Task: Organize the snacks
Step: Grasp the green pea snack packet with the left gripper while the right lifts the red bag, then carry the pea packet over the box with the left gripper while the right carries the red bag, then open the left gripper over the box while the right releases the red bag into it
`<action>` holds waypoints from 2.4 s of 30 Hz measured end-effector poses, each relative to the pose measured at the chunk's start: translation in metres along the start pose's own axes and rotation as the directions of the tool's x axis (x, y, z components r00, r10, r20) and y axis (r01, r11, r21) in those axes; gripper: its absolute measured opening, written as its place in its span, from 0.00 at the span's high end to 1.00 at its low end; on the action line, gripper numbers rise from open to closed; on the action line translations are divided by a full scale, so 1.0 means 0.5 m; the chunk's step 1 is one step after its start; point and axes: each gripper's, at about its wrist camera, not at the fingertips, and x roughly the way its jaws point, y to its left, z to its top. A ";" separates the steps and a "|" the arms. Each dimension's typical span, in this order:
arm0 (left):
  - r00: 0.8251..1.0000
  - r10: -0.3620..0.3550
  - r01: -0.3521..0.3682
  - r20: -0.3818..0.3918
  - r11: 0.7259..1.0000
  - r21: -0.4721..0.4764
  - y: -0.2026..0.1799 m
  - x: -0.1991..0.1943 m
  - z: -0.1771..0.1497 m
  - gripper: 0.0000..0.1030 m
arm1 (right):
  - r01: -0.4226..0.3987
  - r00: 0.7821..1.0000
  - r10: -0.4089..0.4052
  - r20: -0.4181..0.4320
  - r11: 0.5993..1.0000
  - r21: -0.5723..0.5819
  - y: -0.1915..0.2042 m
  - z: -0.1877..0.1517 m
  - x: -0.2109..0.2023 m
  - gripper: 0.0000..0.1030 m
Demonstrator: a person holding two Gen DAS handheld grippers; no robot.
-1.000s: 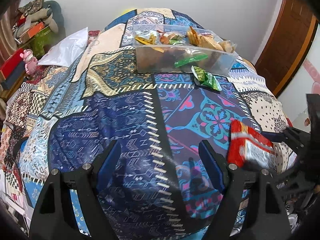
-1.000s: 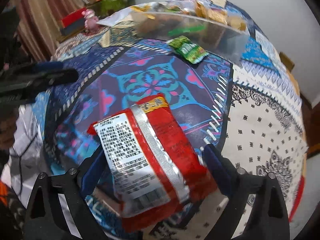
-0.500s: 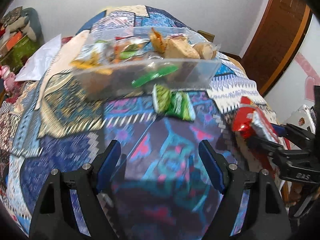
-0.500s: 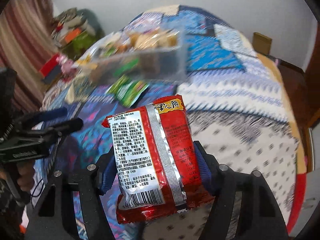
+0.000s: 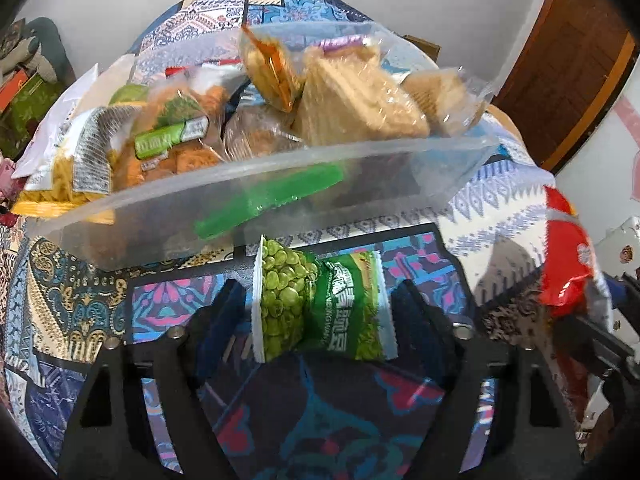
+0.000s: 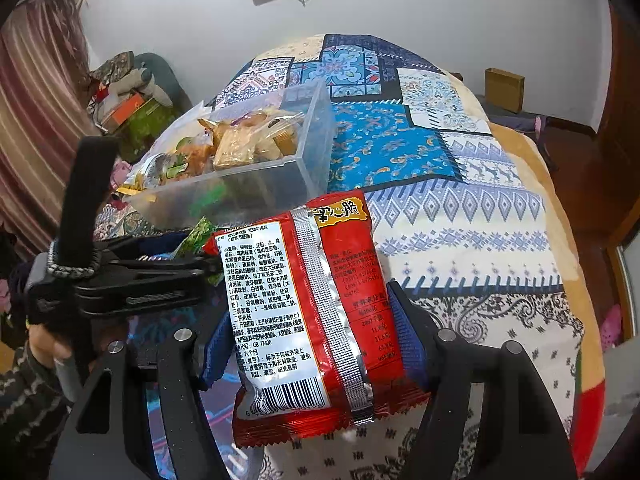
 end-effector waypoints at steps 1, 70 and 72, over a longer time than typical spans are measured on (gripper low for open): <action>1.000 0.007 -0.007 0.012 1.000 0.001 0.000 0.001 -0.002 0.39 | 0.001 1.000 -0.001 0.002 1.000 0.000 0.001 0.001 0.002 0.36; 0.943 -0.017 0.051 0.334 0.994 -0.093 0.183 -0.255 0.122 0.41 | -0.041 0.993 0.048 0.106 0.997 -0.068 0.168 0.255 0.057 0.22; 0.931 -0.021 0.057 0.363 0.994 -0.089 0.178 -0.292 0.108 0.41 | -0.029 0.990 0.040 0.132 0.996 -0.090 0.178 0.249 0.026 0.22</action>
